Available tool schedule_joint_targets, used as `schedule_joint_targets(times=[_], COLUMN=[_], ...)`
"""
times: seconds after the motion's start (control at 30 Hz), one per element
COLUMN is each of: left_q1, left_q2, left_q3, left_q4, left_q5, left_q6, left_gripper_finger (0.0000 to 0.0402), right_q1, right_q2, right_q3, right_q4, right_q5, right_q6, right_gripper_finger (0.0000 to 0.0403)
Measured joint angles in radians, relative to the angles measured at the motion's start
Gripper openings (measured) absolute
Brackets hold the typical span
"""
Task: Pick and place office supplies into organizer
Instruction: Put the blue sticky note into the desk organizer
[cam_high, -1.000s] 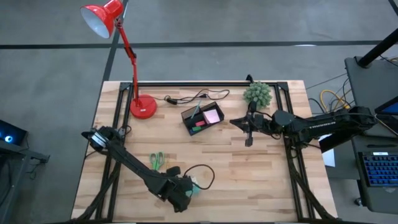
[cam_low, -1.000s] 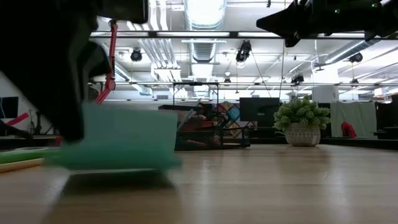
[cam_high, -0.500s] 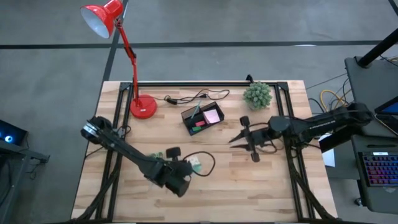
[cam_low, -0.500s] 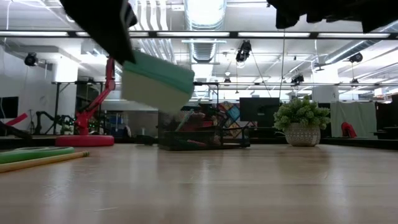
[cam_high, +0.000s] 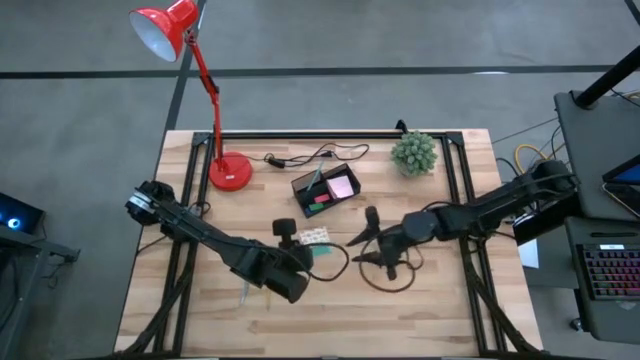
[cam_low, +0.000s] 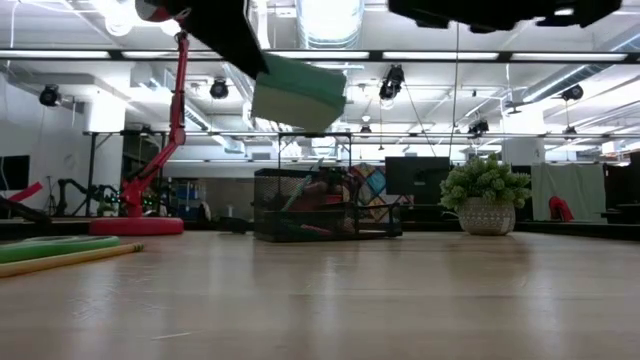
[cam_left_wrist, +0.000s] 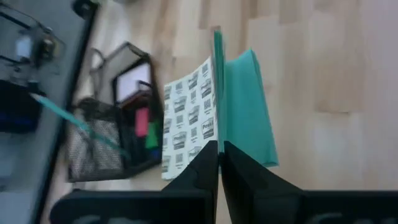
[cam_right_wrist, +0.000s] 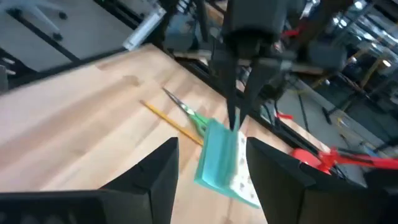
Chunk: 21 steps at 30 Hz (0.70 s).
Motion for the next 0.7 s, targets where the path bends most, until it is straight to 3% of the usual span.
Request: schedule_joint_targets(times=[0.2, 0.5, 0.7], left_q1=[0.018, 0.024, 0.024], left_q2=[-0.010, -0.014, -0.015], left_q3=[-0.001, 0.003, 0.006], left_q4=[0.064, 0.088, 0.092], left_q5=[-0.046, -0.127, -0.139], left_q6=[0.105, 0.169, 0.188], left_gripper_finger=[0.0000, 0.0000, 0.0000], right_q1=[-0.001, -0.004, -0.004], right_q2=[0.108, 0.196, 0.204], right_q3=[0.108, 0.228, 0.282], right_q4=[-0.042, -0.163, -0.254], right_q5=[0.153, 0.165, 0.285], right_q6=[-0.023, -0.062, -0.039], right_gripper_finger=[0.0167, 0.0155, 0.0157])
